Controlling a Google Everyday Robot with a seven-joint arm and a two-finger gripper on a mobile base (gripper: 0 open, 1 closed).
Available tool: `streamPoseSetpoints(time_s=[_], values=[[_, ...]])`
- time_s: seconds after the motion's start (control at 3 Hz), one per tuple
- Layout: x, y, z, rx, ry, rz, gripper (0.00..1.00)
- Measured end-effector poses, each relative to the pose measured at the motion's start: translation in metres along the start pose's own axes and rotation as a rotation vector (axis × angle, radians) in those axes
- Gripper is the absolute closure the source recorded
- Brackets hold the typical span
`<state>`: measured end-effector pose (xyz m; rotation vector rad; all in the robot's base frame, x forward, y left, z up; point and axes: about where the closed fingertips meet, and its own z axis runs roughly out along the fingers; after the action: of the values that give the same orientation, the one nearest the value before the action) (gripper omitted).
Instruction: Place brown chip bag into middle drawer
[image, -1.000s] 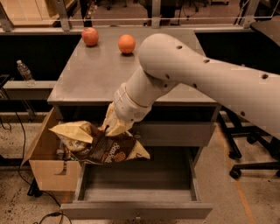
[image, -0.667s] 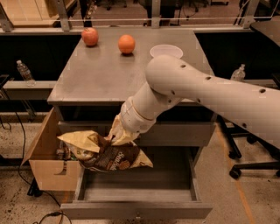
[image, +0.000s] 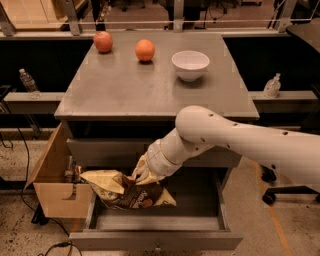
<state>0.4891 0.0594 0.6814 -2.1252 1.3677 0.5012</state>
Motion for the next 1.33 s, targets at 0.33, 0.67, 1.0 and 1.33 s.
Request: streamPoseSetpoints(time_s=[0.33, 0.67, 1.0, 1.33], values=[[0.000, 0.000, 0.000, 0.000, 0.000, 0.000, 1.00], [0.008, 0.001, 0.006, -0.001, 0.025, 0.000, 1.00], [0.032, 0.001, 0.020, 0.013, 0.088, -0.012, 1.00], [0.056, 0.001, 0.028, 0.068, 0.131, -0.043, 1.00]])
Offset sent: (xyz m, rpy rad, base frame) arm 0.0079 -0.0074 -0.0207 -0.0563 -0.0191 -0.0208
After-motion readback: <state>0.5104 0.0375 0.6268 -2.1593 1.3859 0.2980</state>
